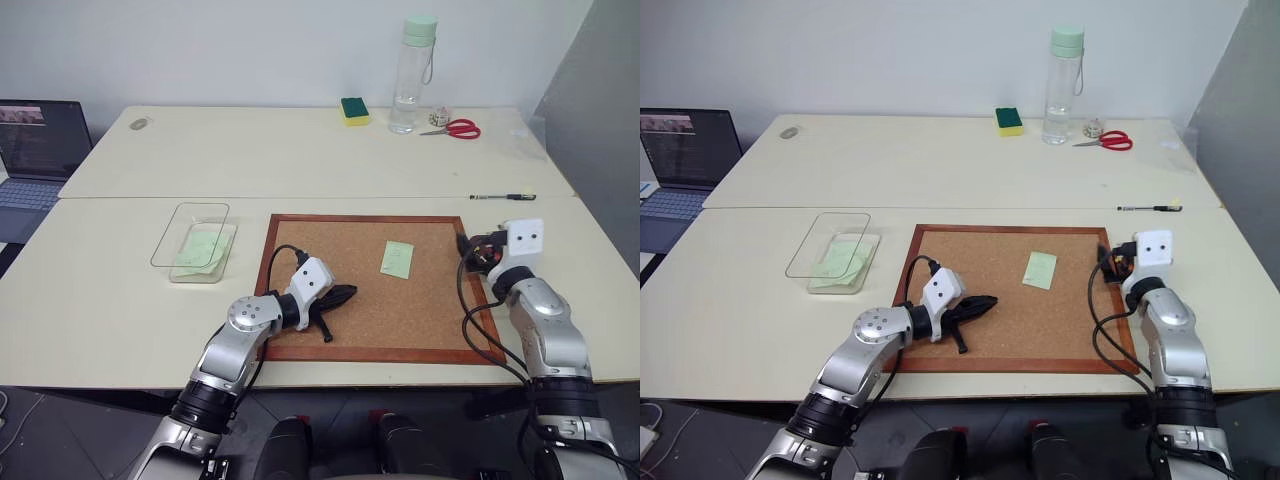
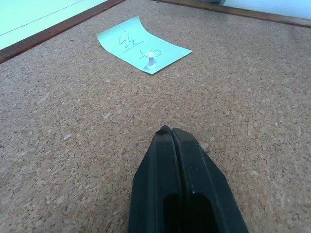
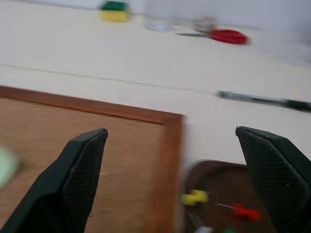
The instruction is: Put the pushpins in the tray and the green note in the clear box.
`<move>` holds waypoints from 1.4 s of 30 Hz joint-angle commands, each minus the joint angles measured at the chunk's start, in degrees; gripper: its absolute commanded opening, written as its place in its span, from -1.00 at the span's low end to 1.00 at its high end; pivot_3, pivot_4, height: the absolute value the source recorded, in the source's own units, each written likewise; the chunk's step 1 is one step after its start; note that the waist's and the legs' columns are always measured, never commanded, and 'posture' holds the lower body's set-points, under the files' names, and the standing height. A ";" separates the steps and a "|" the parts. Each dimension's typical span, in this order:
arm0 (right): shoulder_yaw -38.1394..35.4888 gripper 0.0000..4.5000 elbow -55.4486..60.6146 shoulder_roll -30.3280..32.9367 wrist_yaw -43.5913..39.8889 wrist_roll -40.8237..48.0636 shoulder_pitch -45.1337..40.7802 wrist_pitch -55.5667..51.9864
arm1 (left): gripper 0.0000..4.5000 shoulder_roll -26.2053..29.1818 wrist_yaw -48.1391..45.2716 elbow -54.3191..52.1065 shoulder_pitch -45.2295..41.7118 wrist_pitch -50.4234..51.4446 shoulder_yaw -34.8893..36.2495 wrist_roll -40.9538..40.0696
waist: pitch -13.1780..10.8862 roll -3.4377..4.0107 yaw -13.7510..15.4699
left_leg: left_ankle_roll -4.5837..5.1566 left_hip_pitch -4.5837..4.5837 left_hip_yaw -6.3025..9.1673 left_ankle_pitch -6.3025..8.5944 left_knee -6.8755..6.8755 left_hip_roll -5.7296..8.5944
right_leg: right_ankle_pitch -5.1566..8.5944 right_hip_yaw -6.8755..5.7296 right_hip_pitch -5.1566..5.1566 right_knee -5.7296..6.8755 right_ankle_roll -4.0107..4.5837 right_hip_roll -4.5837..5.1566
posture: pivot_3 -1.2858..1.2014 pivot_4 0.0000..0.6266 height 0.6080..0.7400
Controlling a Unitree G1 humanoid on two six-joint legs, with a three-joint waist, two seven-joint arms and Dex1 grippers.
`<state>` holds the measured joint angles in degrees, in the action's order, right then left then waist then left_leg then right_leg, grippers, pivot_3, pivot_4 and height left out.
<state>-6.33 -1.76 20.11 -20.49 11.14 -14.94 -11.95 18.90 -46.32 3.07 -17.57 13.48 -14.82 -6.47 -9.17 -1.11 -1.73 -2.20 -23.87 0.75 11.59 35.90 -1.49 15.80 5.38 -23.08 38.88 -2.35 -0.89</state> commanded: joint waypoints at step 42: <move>13.84 -0.99 -3.10 -4.35 -13.09 -2.21 -2.73 2.47 | -1.00 -0.35 0.76 1.03 1.27 1.43 -1.79 1.06 | -0.01 -0.02 0.01 | 0.00 0.00 0.00 0.00 0.02 0.00 | 0.00 -0.02 -0.01 0.00 0.00 0.00 | 0.03 -0.52 1.00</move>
<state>7.80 -5.79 16.20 -33.39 8.91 -16.87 -10.48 18.86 -45.66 2.81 -17.47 13.74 -14.82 -6.36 -9.18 -1.13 -1.72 -2.20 -23.87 0.76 11.59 35.92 -1.50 15.80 5.36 -23.09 38.88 -2.35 -0.88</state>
